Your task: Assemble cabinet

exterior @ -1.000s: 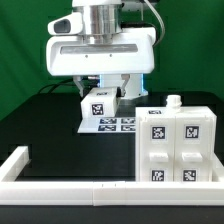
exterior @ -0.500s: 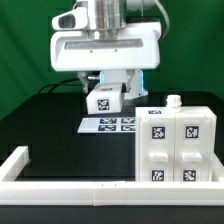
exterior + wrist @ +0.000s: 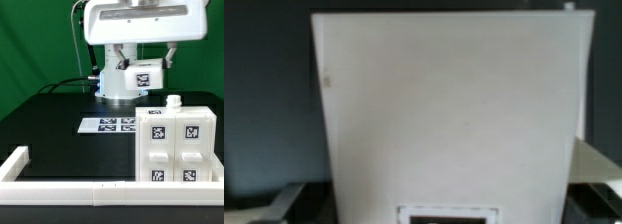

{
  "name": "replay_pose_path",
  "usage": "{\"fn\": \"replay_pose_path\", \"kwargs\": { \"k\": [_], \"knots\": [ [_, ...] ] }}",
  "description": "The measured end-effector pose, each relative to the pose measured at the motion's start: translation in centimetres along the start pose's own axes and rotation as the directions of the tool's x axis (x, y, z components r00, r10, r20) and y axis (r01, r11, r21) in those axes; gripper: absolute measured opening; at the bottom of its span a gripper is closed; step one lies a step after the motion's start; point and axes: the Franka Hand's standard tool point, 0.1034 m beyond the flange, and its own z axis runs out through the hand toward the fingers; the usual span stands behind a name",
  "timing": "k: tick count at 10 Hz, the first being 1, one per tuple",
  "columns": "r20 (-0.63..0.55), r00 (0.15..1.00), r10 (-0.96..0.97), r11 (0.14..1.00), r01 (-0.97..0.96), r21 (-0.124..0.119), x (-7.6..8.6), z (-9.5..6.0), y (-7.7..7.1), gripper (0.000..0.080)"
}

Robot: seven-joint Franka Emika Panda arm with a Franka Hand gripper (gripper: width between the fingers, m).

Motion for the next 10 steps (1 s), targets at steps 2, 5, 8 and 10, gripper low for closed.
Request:
{"fn": "replay_pose_path", "kwargs": {
  "k": [2, 5, 8, 10],
  "knots": [
    [0.006, 1.0, -0.016, 1.0, 0.016, 0.0, -0.5, 0.5, -0.4, 0.0561],
    [0.004, 1.0, -0.021, 1.0, 0.021, -0.002, -0.6, 0.8, -0.6, 0.0561],
    [-0.025, 0.998, -0.05, 0.999, 0.05, 0.0, 1.8, 0.2, -2.4, 0.0561],
    [-0.032, 0.993, -0.115, 0.993, 0.115, -0.005, 3.5, 0.0, -3.0, 0.0561]
  ]
}}
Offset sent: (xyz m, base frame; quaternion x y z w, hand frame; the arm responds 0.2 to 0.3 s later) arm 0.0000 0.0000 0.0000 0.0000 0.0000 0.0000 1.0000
